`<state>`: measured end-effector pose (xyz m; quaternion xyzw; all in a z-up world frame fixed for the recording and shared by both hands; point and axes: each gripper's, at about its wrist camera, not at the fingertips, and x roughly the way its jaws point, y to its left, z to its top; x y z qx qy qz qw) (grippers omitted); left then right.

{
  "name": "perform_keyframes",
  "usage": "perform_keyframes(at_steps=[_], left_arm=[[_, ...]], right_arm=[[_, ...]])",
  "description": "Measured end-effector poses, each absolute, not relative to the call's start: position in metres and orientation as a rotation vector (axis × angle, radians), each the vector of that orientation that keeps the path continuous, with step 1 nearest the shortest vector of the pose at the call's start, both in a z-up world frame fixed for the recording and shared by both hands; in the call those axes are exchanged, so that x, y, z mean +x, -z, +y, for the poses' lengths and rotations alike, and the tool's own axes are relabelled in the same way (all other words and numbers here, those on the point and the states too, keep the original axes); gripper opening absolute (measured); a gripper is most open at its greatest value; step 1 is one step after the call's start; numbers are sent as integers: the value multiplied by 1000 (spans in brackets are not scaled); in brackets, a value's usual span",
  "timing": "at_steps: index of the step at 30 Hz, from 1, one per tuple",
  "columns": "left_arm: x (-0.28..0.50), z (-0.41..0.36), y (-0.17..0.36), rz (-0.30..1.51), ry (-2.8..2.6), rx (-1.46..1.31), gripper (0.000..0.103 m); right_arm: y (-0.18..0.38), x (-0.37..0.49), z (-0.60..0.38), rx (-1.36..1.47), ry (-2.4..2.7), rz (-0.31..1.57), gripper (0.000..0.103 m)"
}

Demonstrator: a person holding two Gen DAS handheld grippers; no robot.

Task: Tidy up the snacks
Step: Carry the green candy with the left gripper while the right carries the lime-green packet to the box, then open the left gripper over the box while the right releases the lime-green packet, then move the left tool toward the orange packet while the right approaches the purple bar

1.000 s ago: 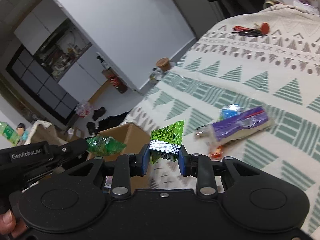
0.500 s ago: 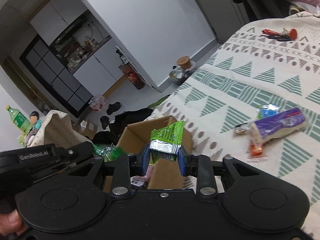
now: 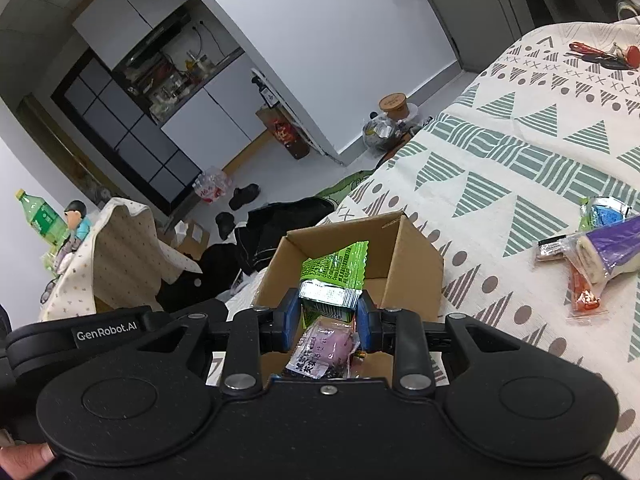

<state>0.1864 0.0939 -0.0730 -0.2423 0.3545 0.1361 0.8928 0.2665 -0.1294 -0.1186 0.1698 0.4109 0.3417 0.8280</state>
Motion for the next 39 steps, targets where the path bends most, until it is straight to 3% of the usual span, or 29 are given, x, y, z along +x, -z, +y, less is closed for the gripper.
perform_keyframes(at_steps=[3, 7, 8, 9, 12, 15, 27, 39], left_arm=[[191, 100, 79, 766, -283, -514, 4], [194, 104, 85, 788, -288, -522, 12], [194, 104, 86, 792, -292, -521, 22], [194, 104, 86, 795, -300, -518, 36], [193, 102, 87, 793, -319, -516, 63], [192, 99, 86, 791, -317, -517, 72], [194, 65, 78, 817, -260, -485, 88], [195, 21, 64, 819, -186, -434, 89]], right_arm=[[121, 269, -128, 377, -745, 876, 31], [124, 272, -127, 401, -755, 876, 50], [124, 272, -128, 394, -754, 874, 56], [124, 271, -128, 389, -748, 871, 56], [123, 272, -134, 392, -731, 881, 57], [121, 273, -144, 393, -702, 884, 62], [106, 265, -188, 335, -625, 883, 82], [87, 265, -239, 291, -586, 844, 89]])
